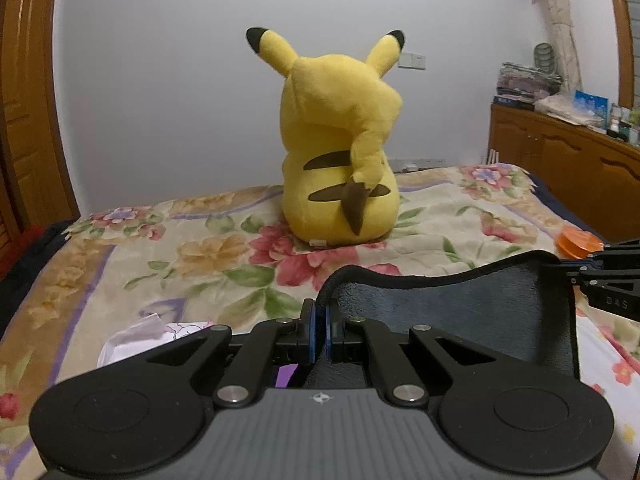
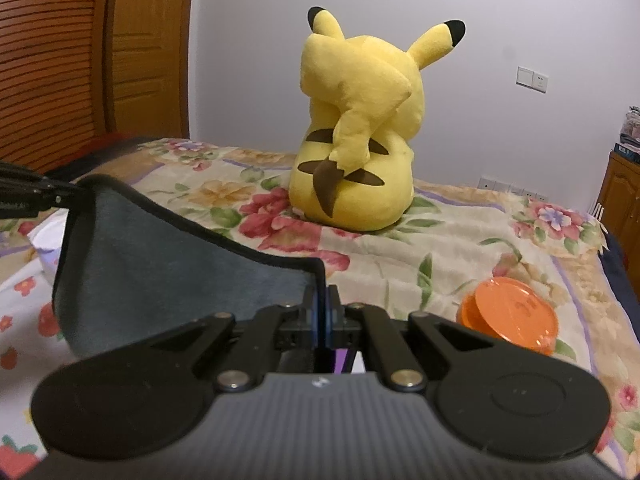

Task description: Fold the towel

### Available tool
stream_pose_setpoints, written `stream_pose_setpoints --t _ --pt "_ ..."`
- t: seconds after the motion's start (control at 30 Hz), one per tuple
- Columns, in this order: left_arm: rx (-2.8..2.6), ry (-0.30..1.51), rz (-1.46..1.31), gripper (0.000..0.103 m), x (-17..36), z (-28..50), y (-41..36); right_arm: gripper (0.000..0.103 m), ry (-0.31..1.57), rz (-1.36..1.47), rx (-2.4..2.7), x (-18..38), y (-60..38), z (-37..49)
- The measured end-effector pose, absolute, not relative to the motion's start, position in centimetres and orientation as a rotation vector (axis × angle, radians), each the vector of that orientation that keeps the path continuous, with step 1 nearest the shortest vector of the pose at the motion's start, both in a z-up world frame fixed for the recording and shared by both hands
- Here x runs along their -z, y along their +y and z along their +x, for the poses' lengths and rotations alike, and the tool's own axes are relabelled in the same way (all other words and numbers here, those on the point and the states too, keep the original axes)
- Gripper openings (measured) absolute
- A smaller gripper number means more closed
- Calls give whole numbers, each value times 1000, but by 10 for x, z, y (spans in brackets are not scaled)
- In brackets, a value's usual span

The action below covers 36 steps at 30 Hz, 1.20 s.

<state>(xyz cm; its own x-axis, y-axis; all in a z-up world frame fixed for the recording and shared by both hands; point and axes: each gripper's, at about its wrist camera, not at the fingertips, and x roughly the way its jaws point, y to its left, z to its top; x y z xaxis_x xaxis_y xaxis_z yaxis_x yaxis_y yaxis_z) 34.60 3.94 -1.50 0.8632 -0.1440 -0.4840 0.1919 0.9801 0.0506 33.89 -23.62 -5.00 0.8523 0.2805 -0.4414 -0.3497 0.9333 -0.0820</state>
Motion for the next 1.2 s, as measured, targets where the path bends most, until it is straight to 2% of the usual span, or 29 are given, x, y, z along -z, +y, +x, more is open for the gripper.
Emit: stream_pose_setpoints --t 0.7,0.87,0.93,1.0,1.07,1.2 --pt "97 602 54 8 97 411 56 4 493 -118 -248 121 -233 390" --pt "77 629 13 12 109 416 61 5 520 -99 -238 130 -233 395" --pt "79 634 21 21 110 415 59 8 525 -101 -235 130 -234 395" --pt "93 643 31 42 111 413 57 12 530 -102 -235 130 -235 394" --pt "96 642 37 50 110 410 56 12 528 -100 -232 129 -237 390" --pt "115 654 52 57 105 403 52 12 542 -101 -239 124 -239 379"
